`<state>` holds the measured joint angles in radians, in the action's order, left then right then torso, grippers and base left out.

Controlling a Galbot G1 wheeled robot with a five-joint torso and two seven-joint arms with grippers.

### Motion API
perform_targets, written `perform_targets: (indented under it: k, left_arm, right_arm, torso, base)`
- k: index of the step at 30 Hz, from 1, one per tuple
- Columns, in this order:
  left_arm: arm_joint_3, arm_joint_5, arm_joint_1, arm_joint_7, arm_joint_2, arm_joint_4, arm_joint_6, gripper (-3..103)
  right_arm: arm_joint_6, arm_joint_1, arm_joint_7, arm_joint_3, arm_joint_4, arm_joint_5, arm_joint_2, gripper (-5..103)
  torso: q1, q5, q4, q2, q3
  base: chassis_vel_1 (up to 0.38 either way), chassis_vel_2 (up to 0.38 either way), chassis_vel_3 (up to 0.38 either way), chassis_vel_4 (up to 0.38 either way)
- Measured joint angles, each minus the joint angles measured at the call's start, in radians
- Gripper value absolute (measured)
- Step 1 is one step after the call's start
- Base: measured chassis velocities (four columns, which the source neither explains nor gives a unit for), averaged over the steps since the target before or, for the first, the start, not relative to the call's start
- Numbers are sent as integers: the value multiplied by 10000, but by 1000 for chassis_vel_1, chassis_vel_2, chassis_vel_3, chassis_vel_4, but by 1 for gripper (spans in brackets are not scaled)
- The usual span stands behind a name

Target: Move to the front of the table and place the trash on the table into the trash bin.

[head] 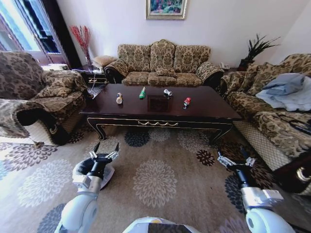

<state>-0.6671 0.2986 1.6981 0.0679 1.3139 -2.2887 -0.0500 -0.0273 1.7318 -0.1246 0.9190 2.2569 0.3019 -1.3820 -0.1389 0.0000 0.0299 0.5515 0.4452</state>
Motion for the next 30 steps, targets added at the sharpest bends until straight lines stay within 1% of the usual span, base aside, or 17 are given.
perform_targets:
  k: [15,17,19,30]
  left_arm:
    - [18,-7,-16,2,-27,63,-60,100]
    - [18,-13,-15,2,-33,67,-61,100]
    - [16,-17,-19,1,-42,70,-65,100]
    - [2,-19,-9,-3,-43,18,-64,100]
  right_arm:
    - [-71,-3,-172,45,-215,-58,-33,100]
    - [-104,-5,-234,49,-230,-58,-32,100]
    - [-299,-23,-444,57,-265,-35,-28,100]
    - [-421,-17,-512,90,-270,-64,-27,100]
  torso:
    - [0,0,0,0,0]
    - [0,0,0,0,0]
    - [0,1,0,0,0]
    - [0,0,0,0,0]
  base:
    - [0,0,0,0]
    - [0,0,0,0]
    - [0,0,0,0]
    - [0,0,0,0]
